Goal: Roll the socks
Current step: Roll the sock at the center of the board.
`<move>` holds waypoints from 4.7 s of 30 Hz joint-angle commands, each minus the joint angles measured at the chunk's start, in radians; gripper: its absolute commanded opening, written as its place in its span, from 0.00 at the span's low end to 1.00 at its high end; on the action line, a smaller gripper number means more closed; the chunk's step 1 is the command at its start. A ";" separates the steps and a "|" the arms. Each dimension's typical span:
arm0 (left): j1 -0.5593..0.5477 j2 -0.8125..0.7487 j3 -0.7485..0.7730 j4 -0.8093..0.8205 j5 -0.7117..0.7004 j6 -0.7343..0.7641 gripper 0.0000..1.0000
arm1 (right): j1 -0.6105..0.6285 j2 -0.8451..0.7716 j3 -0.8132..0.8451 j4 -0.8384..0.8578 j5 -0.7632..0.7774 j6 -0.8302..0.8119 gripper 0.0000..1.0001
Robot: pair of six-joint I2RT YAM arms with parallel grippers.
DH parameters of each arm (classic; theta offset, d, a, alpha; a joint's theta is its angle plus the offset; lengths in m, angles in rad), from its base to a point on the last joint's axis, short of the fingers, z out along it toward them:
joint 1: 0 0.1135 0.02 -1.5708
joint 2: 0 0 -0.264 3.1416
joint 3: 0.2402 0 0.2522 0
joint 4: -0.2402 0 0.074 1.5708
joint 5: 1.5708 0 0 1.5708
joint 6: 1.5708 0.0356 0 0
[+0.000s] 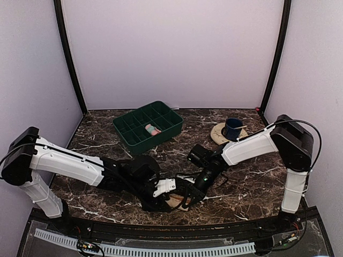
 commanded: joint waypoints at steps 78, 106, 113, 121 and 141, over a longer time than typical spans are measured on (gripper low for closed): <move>0.128 0.388 0.348 -0.388 0.426 0.088 0.07 | -0.132 -0.276 -0.312 0.326 0.200 0.260 0.33; 0.231 0.623 0.573 -0.657 0.696 0.117 0.06 | 0.296 -0.481 -0.344 0.325 0.836 0.065 0.35; 0.234 0.655 0.605 -0.686 0.710 0.129 0.07 | 0.369 -0.407 -0.279 0.294 0.866 0.017 0.38; 0.237 0.668 0.616 -0.705 0.733 0.139 0.07 | 0.388 -0.354 -0.247 0.284 0.890 -0.022 0.42; 0.243 0.676 0.617 -0.703 0.726 0.125 0.10 | 0.387 -0.278 -0.247 0.293 0.908 -0.077 0.09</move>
